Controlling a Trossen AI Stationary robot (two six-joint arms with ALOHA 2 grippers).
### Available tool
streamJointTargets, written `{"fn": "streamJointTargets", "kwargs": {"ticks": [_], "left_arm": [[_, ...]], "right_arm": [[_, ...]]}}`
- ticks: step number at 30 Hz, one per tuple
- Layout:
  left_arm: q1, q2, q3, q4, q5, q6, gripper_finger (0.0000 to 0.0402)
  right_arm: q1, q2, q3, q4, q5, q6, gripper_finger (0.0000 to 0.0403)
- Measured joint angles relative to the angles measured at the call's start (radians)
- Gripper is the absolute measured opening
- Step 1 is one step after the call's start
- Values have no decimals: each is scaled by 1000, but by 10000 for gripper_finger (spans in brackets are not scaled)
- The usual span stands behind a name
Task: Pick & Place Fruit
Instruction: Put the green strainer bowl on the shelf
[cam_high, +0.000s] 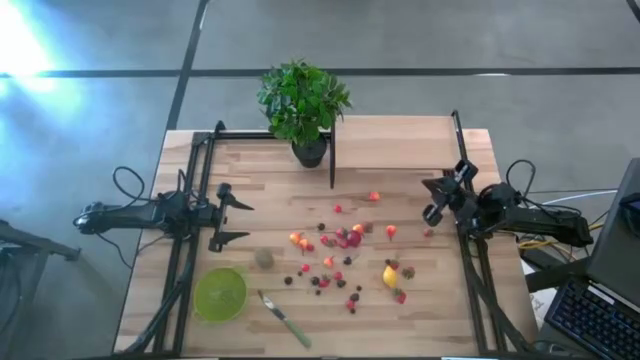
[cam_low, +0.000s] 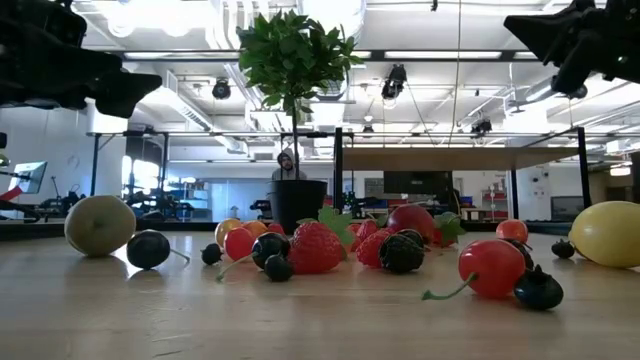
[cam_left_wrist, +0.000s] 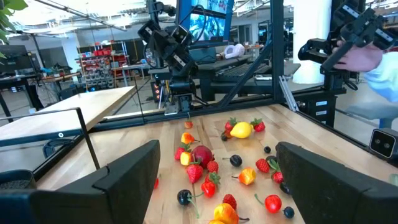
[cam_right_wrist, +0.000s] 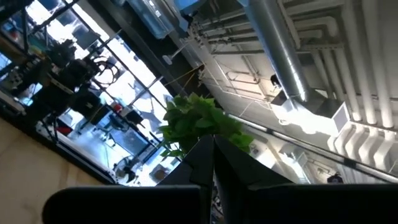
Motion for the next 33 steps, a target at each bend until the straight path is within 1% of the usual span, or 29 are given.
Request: {"fn": "streamJointTargets", "kwargs": {"ticks": [3, 5, 8, 12, 14, 17, 20, 25, 28, 31, 33], "left_arm": [[0, 0, 0, 0, 0, 0, 328], [0, 0, 0, 0, 0, 0, 328], [0, 0, 0, 0, 0, 0, 328], [0, 0, 0, 0, 0, 0, 328], [0, 0, 0, 0, 0, 0, 328], [0, 0, 0, 6, -21, 22, 328], [0, 0, 0, 51, -52, 36, 328], [0, 0, 0, 102, -57, 38, 328], [0, 1, 0, 271, -67, 30, 328], [1, 1, 5, 494, -67, 38, 328], [1, 1, 39, 535, -55, 44, 328]], "right_arm": [[0, 4, 0, -4, 0, -4, 8], [0, 2, 0, -3, -4, 49, 8], [0, 2, 0, -1, -27, 221, 8], [-2, 6, 0, 8, -11, 602, 8], [-3, 9, 0, 35, 24, 731, 8], [-3, 17, 0, 110, 26, 864, 8], [-2, 22, 2, 148, 24, 920, 8], [-2, 46, 58, 122, 4, 926, 8], [-2, 86, 135, 44, -51, 942, 8], [-2, 147, 235, -80, -60, 908, 8], [-2, 202, 307, -170, -53, 892, 8]]}}
